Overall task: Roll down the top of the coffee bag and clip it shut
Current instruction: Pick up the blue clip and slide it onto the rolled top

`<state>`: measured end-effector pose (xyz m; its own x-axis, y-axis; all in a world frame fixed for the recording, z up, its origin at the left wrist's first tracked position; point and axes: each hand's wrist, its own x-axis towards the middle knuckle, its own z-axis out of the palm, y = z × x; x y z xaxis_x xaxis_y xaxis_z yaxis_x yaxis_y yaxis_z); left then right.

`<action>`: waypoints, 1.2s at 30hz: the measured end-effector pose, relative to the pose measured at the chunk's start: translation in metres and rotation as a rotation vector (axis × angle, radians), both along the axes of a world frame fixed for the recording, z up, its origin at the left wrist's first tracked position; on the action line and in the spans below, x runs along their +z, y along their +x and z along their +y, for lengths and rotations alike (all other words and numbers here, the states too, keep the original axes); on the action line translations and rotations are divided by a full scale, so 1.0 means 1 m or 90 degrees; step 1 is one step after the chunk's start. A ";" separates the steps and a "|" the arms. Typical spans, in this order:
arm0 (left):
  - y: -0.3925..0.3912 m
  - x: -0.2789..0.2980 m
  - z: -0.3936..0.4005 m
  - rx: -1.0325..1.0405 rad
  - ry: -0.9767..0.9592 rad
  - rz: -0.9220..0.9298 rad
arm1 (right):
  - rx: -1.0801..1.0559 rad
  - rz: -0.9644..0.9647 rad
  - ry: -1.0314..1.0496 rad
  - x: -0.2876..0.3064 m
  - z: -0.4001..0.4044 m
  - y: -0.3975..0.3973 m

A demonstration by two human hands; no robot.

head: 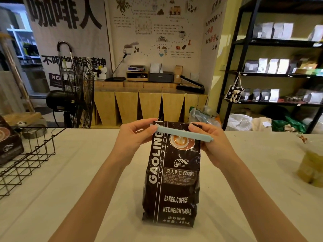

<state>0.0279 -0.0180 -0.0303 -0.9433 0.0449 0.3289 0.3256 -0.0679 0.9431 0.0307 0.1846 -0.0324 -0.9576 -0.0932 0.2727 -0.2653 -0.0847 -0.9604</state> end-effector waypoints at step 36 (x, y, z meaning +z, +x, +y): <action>0.012 0.018 -0.007 0.044 -0.211 -0.004 | -0.047 -0.041 -0.085 -0.009 0.004 -0.006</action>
<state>0.0399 -0.0246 -0.0120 -0.9497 0.0842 0.3017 0.3133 0.2647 0.9120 0.0250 0.1887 -0.0416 -0.9763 0.0113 0.2163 -0.2143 -0.1951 -0.9571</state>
